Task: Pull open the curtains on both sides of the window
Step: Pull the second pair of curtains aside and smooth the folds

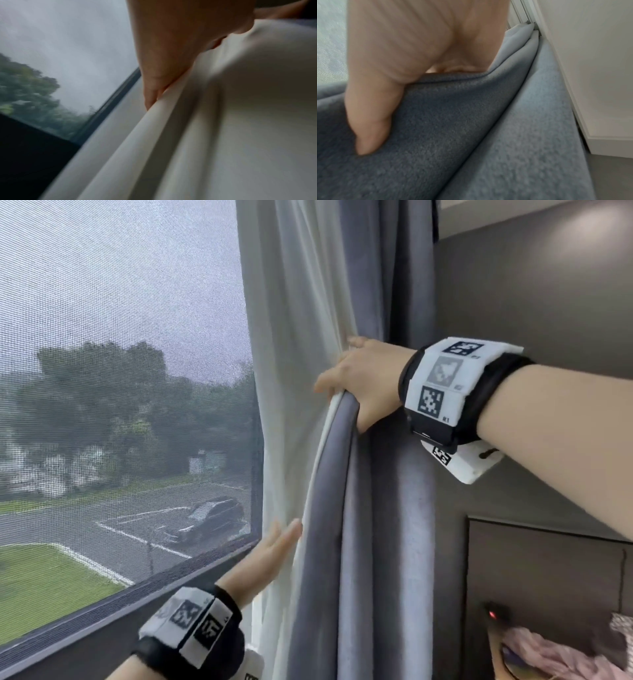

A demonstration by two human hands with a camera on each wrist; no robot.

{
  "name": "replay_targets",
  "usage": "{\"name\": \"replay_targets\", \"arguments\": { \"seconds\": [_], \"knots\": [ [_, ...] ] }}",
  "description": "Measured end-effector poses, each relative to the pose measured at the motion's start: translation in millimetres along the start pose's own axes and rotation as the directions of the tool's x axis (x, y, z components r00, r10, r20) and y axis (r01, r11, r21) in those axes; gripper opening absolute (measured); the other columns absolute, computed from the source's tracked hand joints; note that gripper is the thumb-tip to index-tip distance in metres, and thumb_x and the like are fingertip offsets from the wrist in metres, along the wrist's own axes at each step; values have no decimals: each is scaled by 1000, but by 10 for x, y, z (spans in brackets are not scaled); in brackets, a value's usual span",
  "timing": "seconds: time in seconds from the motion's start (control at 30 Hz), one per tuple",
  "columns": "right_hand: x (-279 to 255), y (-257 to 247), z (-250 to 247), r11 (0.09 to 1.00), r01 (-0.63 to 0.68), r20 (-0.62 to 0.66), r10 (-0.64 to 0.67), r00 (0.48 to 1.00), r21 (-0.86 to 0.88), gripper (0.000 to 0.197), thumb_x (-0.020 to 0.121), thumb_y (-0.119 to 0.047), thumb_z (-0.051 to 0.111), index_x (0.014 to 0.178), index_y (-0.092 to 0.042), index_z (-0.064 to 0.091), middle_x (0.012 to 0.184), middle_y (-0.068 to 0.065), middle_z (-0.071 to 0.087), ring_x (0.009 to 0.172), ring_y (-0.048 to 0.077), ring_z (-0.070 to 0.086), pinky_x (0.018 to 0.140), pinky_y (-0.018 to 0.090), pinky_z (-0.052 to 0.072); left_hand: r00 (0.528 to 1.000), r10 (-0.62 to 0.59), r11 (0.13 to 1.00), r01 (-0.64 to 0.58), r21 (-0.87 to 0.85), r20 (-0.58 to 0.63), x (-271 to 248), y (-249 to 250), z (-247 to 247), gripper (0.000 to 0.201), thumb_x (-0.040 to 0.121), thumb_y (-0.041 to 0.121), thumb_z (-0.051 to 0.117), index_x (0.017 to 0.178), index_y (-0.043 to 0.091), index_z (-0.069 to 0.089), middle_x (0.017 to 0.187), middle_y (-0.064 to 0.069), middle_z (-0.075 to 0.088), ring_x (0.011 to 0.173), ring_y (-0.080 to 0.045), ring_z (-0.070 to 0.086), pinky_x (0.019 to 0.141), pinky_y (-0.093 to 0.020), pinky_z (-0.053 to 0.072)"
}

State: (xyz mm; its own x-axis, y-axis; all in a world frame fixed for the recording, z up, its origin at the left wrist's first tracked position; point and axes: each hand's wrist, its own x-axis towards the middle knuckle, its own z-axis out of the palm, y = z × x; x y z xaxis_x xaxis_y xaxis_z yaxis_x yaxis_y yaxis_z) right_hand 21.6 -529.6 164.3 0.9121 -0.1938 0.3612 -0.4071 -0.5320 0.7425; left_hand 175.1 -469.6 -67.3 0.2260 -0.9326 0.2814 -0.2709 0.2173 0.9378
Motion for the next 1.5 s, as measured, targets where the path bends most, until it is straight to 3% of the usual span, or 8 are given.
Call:
{"name": "replay_targets", "arguments": {
  "seconds": [0.2, 0.33, 0.63, 0.77, 0.9, 1.03, 1.33, 1.5],
  "knots": [
    [-147, 251, 298, 993, 120, -171, -119, 978, -2, 126, 50, -28, 84, 149, -26, 7, 143, 9, 29, 133, 29, 30, 108, 37, 27, 985, 140, 961, -160, 225, 103, 224, 259, 707, 74, 72, 52, 54, 135, 33, 21, 127, 36, 29, 113, 32, 28, 87, 7, 24],
    [-269, 353, 363, 936, 188, -84, -223, 971, -299, 120, 60, -29, 76, 148, -33, -4, 159, 4, -9, 145, 25, -16, 115, 50, -2, 945, 278, 914, -316, 255, 174, 437, 380, 1184, 95, 63, 54, 63, 143, 29, 20, 148, 14, 33, 136, 5, 29, 115, -23, 24],
    [-627, 905, 772, 938, 171, -25, -187, 982, -302, 40, 69, -50, 65, 104, -32, 61, 112, -10, 61, 131, 11, 38, 115, 48, -3, 925, 304, 882, -364, 300, 229, 866, 456, 1602, 56, 81, 44, 52, 127, 52, 20, 133, 36, 32, 121, 29, 26, 96, 6, 22],
    [-700, 1180, 1028, 952, 123, -31, -137, 990, -281, 38, 67, -54, 64, 99, -33, 62, 106, -11, 62, 125, 10, 42, 116, 44, -2, 933, 284, 883, -344, 318, 221, 1012, 365, 1496, 67, 74, 71, 41, 134, 57, 13, 147, 33, 20, 138, 13, 13, 117, -23, 14],
    [-725, 1394, 1296, 961, 98, -46, -114, 992, -259, 36, 68, -51, 65, 99, -32, 64, 108, -9, 62, 126, 10, 42, 116, 42, -3, 964, 260, 881, -213, 422, -57, 1226, 290, 1297, 83, 53, 92, 33, 129, 64, 15, 152, 19, 18, 140, 1, 18, 117, -32, 16],
    [-791, 1592, 1537, 976, 55, -45, -66, 997, -210, 34, 71, -48, 65, 101, -32, 64, 112, -8, 61, 128, 10, 40, 116, 43, -3, 916, 234, 905, -83, 416, -325, 1596, 197, 1049, 86, 76, 72, 40, 146, 30, 13, 156, 2, 14, 144, -11, 12, 119, -36, 13],
    [-952, 1972, 1940, 981, -21, -61, 10, 998, -194, 38, 69, -48, 65, 104, -32, 64, 111, -8, 60, 128, 11, 39, 108, 35, -11, 597, 188, 931, 144, 335, -780, 2206, -84, 626, 114, 61, 75, 45, 147, 16, 2, 158, -11, 0, 146, -27, -2, 115, -53, 3],
    [-848, 1987, 2103, 986, -2, -81, -12, 997, -168, 41, 67, -46, 68, 104, -30, 63, 113, -6, 60, 130, 12, 38, 110, 35, -10, 808, 157, 935, 64, 349, -568, 2398, -263, 774, 115, 58, 82, 40, 147, 15, 11, 159, -4, 2, 146, -13, -3, 116, -36, 2]
  ]
}}
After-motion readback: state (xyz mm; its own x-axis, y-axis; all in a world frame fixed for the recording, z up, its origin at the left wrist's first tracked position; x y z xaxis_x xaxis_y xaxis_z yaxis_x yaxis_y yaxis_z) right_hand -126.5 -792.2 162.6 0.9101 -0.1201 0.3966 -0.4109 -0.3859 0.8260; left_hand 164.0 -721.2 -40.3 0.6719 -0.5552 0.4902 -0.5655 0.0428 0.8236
